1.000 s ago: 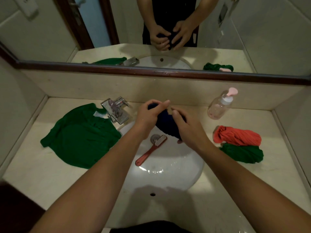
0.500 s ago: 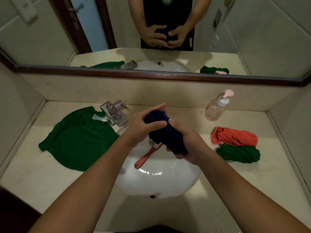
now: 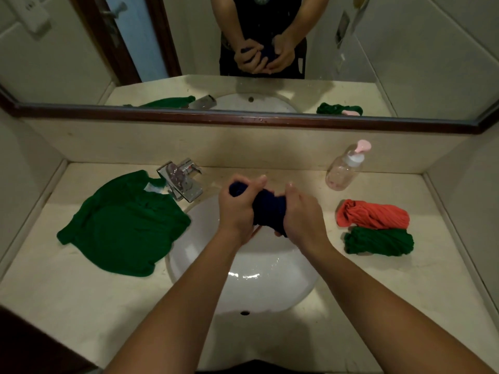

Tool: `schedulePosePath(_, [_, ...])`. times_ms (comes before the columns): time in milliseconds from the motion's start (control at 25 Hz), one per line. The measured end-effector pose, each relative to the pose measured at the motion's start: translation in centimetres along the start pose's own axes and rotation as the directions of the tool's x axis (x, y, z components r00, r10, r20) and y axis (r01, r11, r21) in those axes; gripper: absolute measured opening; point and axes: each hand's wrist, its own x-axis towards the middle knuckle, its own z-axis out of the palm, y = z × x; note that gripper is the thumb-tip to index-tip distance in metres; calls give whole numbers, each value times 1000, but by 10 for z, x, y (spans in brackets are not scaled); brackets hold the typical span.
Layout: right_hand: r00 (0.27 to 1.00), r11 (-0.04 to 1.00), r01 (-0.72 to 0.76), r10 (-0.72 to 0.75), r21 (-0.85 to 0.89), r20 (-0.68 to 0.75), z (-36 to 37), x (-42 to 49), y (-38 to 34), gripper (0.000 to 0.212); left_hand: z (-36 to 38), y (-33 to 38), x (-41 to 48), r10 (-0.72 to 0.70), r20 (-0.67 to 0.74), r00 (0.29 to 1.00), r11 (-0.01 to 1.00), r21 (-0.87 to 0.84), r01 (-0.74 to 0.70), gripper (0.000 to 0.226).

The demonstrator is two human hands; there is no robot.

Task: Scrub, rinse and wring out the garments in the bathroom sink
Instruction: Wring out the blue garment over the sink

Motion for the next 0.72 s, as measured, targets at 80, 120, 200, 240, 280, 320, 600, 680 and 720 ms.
schedulePosePath(80, [987, 981, 147, -154, -128, -43, 2, 4, 6, 53, 6, -3, 0, -24, -117, 993, 999, 43, 29, 24])
schedulePosePath(120, [980, 970, 187, -195, -154, -39, 1, 6, 8, 49, 10, -5, 2, -36, -177, 984, 996, 77, 50, 25])
schedulePosePath(200, [962, 938, 258, -272, -230, -34, -2, 12, 12, 44, 18, -8, 4, -49, -282, 958, 985, 146, 93, 25])
schedulePosePath(240, [948, 916, 298, -318, -268, -32, -4, 16, 14, 43, 21, -10, 5, -46, -314, 948, 979, 173, 105, 25])
schedulePosePath(280, [927, 889, 349, -374, -296, -33, -6, 21, 16, 43, 25, -10, 8, -42, -329, 943, 975, 192, 111, 25])
schedulePosePath(320, [901, 857, 402, -433, -321, -28, -8, 24, 19, 43, 28, -11, 9, -42, -345, 938, 971, 209, 120, 25])
schedulePosePath(600, [672, 615, 651, -739, -445, -38, -33, 38, 22, 45, 51, -11, 11, 72, -278, 958, 942, 334, 26, 27])
schedulePosePath(680, [671, 618, 640, -739, -457, -61, -35, 39, 26, 44, 56, -13, 12, 140, -231, 963, 919, 392, -39, 29])
schedulePosePath(720, [687, 631, 624, -724, -461, -62, -37, 38, 29, 44, 58, -16, 13, 162, -209, 964, 907, 418, -62, 29])
